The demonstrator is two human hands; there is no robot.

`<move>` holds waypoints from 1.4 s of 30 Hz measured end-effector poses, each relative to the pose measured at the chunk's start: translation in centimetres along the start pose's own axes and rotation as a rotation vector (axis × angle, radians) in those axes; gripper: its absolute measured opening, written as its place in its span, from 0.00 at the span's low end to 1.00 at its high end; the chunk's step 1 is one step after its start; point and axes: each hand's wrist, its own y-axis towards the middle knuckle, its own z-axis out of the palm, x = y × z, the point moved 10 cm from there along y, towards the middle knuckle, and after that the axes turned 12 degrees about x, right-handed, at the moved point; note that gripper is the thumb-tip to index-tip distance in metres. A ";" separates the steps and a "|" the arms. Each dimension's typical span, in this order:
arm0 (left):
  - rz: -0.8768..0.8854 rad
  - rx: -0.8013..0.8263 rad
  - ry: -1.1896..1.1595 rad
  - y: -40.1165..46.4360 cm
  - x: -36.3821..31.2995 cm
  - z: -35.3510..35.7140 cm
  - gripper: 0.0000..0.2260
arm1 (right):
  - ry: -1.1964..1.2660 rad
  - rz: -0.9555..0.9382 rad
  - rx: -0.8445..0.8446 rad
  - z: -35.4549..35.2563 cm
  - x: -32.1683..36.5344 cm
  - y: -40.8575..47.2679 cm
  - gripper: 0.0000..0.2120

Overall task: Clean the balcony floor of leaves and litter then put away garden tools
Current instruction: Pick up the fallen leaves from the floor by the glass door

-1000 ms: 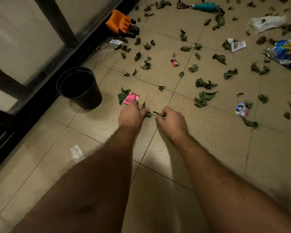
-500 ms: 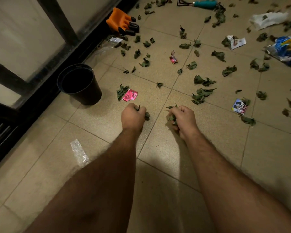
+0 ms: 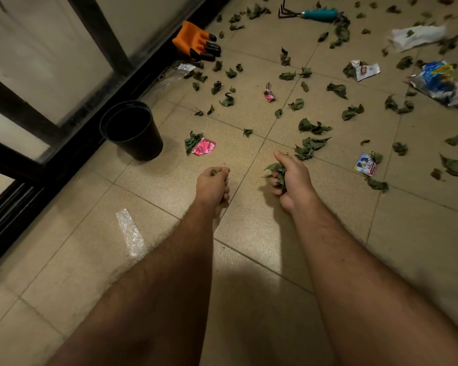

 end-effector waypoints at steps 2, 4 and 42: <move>0.007 -0.013 0.049 -0.2 -0.1 0.1 0.04 | 0.044 0.007 0.007 -0.5 0.2 -0.2 0.07; 0.047 -0.077 0.104 -0.4 -0.7 -0.5 0.10 | 0.067 0.021 -0.004 -1.1 0.1 -0.5 0.05; 0.224 -0.224 1.040 9.3 -10.1 -8.9 0.11 | -1.056 -0.209 -0.093 7.6 1.2 8.9 0.03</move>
